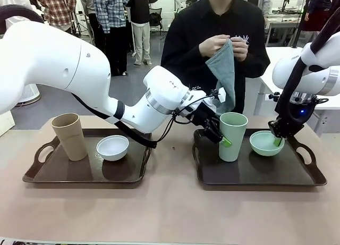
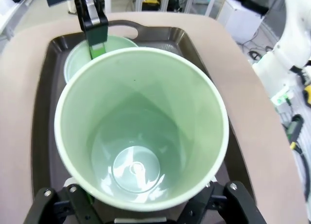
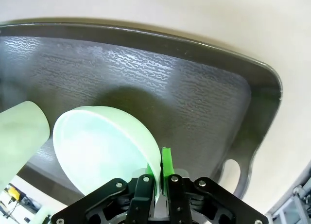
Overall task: Set up a tray with a mat and arrange the tableware.
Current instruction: Pick up the Picnic Bowl and Reusable plastic cup from the Handle tray in front of the human's position and hold them in the air.
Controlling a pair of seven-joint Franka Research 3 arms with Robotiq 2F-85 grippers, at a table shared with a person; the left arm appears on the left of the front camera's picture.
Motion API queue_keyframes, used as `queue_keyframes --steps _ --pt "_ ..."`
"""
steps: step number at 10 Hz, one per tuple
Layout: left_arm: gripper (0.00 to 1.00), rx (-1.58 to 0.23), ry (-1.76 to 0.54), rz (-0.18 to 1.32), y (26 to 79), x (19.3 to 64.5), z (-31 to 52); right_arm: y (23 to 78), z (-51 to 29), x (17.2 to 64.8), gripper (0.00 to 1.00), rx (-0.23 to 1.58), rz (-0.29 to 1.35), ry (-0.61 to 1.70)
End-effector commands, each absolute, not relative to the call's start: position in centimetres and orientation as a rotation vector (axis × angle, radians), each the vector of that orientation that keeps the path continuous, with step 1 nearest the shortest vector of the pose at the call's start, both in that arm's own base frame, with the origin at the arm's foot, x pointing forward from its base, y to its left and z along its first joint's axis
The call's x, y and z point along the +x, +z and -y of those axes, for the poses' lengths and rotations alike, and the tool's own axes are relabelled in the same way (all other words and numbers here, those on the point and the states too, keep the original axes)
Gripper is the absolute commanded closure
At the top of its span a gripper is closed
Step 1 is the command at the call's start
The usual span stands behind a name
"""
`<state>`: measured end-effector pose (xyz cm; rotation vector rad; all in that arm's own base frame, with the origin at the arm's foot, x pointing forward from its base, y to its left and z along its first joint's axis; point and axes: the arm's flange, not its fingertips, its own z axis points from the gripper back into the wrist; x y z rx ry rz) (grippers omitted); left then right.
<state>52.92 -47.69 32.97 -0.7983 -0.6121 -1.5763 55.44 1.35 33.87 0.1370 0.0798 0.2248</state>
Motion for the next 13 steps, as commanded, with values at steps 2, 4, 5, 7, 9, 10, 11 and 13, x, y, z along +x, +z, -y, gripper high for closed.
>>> queue_keyframes --steps 2,4,5,7,9,10,11,13 --pt "1.00 -0.838 -1.537 0.638 34.6 50.8 46.4 34.3 -1.0 54.4 1.00 0.058 -0.059 0.199" --pt "1.00 -0.823 -1.531 0.667 39.8 48.1 45.3 39.0 -1.1 51.9 1.00 0.037 0.025 0.219" --pt "1.00 -0.794 -1.542 0.680 43.2 46.9 44.9 41.9 -0.8 50.6 1.00 0.046 0.082 0.232" --pt "1.00 -0.704 -1.540 0.699 49.1 44.9 44.2 48.2 -1.0 46.8 1.00 0.018 0.205 0.258" --pt "1.00 -0.630 -1.568 0.740 52.9 43.3 44.1 52.3 -1.2 43.5 1.00 -0.002 0.273 0.267" --pt "1.00 -0.613 -1.554 0.751 53.4 42.8 43.7 52.8 -1.2 42.8 1.00 -0.015 0.272 0.254" --pt "1.00 -0.676 -1.556 0.763 53.3 44.0 44.7 52.9 -1.2 45.2 1.00 0.020 0.260 0.256" --pt "1.00 -0.676 -1.556 0.763 53.3 44.0 44.7 52.9 -1.2 45.2 1.00 0.020 0.260 0.256"
